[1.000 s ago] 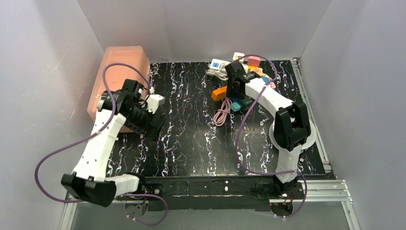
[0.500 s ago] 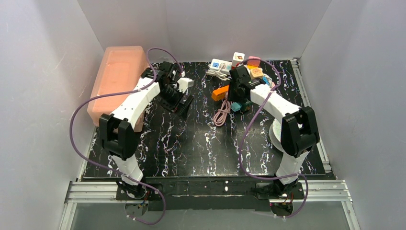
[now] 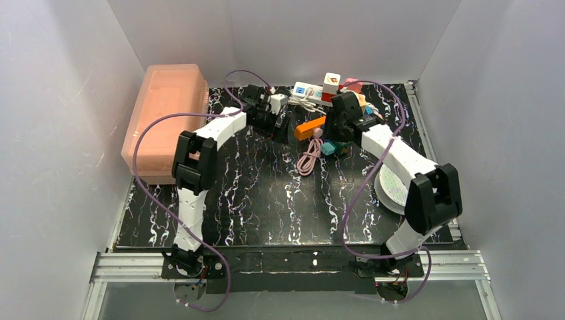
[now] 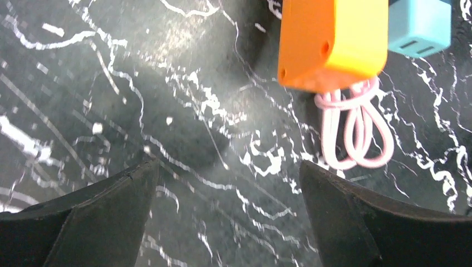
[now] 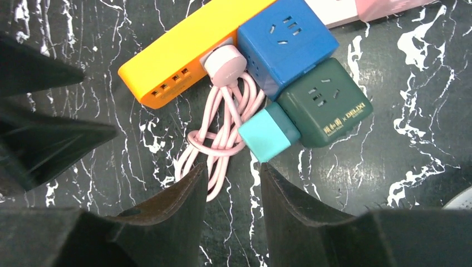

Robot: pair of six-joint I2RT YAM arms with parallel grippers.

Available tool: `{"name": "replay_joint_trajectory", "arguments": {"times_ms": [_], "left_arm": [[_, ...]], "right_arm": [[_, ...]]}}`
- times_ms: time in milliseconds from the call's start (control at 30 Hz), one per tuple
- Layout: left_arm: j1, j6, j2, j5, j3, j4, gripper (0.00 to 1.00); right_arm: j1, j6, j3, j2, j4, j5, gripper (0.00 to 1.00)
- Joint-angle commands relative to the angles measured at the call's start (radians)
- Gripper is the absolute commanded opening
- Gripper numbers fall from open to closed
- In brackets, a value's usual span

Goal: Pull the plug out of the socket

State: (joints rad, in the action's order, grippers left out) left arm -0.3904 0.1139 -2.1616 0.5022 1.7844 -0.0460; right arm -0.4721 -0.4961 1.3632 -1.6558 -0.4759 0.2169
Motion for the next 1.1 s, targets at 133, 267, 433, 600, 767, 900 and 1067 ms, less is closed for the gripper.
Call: {"name": "replay_joint_trajectory", "arguments": {"times_ms": [133, 267, 433, 600, 767, 900, 1067], "left_arm": [[-0.064, 0.004, -0.049, 0.004, 0.047, -0.227, 0.98], [-0.078, 0.055, -0.025, 0.043, 0.009, -0.282, 0.98], [-0.104, 0.133, -0.041, 0.093, 0.025, -0.270, 0.98], [-0.125, 0.154, -0.116, 0.079, 0.157, -0.177, 0.98], [-0.125, 0.159, -0.200, 0.059, 0.308, -0.081, 0.98], [-0.125, 0.175, -0.232, 0.065, 0.345, -0.028, 0.94], [-0.125, 0.201, -0.228, 0.085, 0.335, 0.031, 0.91]], "right_arm": [[0.038, -0.046, -0.113, 0.132, 0.095, -0.039, 0.48], [0.043, -0.041, -0.128, 0.144, 0.097, -0.041, 0.48], [0.059, -0.056, -0.135, 0.140, 0.108, -0.059, 0.51], [0.063, -0.070, -0.141, 0.147, 0.120, -0.063, 0.50], [0.062, -0.061, -0.162, 0.155, 0.148, -0.059, 0.51], [0.068, -0.057, -0.161, 0.121, 0.169, -0.065, 0.51], [0.076, -0.048, -0.121, 0.060, 0.179, -0.076, 0.52]]}}
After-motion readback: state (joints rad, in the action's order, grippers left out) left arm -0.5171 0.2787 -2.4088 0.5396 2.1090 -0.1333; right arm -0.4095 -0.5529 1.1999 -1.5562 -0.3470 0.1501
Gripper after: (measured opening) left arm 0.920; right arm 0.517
